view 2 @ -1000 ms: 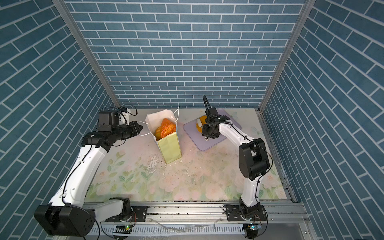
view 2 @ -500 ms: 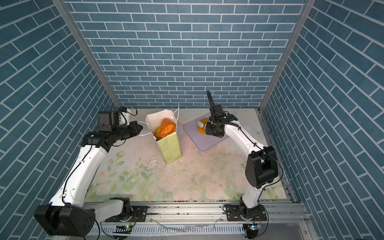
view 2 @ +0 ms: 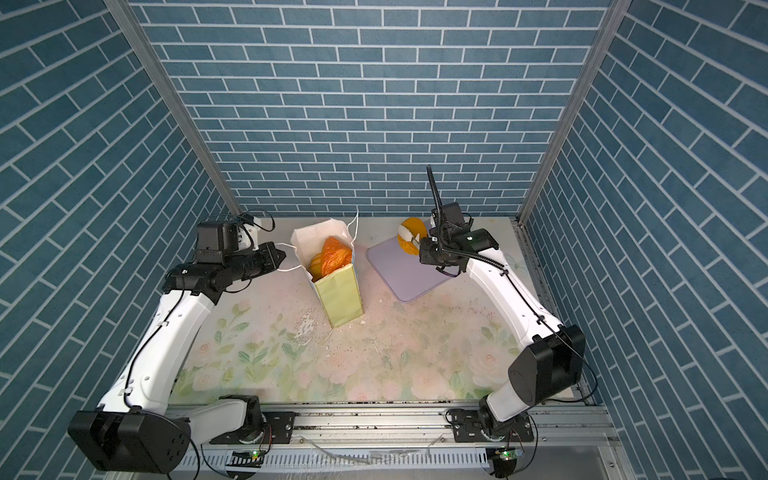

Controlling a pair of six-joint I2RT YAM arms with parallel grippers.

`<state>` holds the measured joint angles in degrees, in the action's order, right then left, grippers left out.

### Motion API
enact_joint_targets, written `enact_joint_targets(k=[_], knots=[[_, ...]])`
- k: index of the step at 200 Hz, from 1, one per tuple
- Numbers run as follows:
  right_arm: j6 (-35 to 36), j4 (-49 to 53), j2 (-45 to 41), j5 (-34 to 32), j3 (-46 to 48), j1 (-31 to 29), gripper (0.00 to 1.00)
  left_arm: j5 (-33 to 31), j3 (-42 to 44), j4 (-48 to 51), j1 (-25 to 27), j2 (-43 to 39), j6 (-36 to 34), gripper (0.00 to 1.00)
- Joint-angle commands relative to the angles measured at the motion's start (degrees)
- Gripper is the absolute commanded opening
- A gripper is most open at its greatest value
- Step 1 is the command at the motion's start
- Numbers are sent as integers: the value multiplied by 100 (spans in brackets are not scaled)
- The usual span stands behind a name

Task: Place the fake bread into the paper bag
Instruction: 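Lift the flat bread and carry it over the bag opening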

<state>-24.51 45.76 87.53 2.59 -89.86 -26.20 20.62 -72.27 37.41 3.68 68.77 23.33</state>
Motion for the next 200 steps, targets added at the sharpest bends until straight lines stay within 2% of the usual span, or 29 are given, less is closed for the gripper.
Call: enact_joint_targets(k=[1, 43, 104, 150, 185, 200], knots=[[447, -291, -393, 10, -669, -27, 12, 5, 56, 14, 18, -71, -16, 8], [907, -270, -346, 72, -1710, -469, 12, -3, 64, 21, 17, -92, 0, 8], [1651, 458, 580, 16, -3335, -1898, 12, 21, 34, 12, 18, -85, 56, 8], [1871, 950, 1037, 156, -3234, -2488, 13, 38, 25, 28, 18, -94, 57, 8], [1850, 1247, 1244, -124, -3128, -2677, 44, 52, 12, 21, 18, -95, 55, 8], [1878, 1257, 1229, -227, -3233, -2690, 49, 51, 1, 24, 18, -93, 48, 8]])
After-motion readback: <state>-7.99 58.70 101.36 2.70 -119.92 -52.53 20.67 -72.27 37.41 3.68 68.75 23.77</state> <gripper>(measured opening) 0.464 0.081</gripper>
